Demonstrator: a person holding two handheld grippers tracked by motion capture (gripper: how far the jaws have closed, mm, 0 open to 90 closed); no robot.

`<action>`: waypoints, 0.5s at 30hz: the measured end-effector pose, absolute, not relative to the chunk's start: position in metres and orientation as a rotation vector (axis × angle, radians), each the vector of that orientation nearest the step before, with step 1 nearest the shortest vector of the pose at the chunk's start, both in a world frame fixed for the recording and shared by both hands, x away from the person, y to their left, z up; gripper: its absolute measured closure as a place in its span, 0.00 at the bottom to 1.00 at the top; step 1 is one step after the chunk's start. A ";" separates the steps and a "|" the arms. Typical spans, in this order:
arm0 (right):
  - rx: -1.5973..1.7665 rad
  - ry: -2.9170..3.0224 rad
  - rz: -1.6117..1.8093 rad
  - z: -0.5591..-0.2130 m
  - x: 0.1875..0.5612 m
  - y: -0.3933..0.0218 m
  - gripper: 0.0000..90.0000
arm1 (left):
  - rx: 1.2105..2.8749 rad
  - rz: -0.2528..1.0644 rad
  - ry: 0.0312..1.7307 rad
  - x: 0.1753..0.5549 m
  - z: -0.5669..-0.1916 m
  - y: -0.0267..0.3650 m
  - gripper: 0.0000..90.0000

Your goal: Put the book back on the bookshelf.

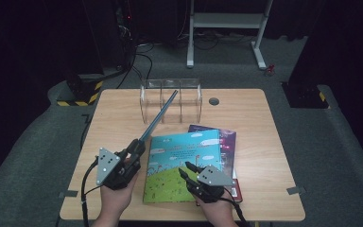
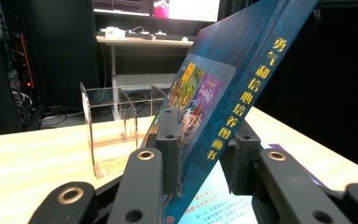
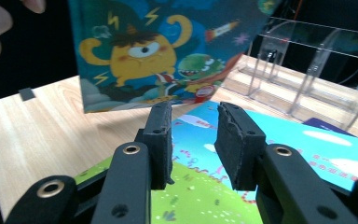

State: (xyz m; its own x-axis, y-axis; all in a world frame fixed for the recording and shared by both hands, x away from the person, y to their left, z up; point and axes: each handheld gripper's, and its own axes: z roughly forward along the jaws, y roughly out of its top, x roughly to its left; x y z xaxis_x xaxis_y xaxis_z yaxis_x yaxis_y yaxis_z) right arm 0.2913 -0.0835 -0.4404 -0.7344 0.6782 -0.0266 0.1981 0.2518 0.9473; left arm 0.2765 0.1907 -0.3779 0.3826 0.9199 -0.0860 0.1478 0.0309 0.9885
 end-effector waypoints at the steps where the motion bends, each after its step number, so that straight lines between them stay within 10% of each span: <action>1: 0.807 2.095 1.486 -0.440 0.292 -0.085 0.73 | 1.422 0.794 1.037 0.277 -0.377 0.192 0.79; 15: 0.939 2.024 1.375 -0.437 0.303 -0.119 0.64 | 1.385 0.762 1.048 0.279 -0.377 0.215 0.80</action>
State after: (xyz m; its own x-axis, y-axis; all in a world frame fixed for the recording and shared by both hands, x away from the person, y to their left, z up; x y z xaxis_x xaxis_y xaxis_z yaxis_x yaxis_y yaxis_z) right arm 0.3031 -0.1191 -0.4373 -0.6275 0.7779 -0.0331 0.2557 0.2461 0.9349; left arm 0.2790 0.2150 -0.3767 0.3836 0.9133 -0.1364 0.1523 0.0832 0.9848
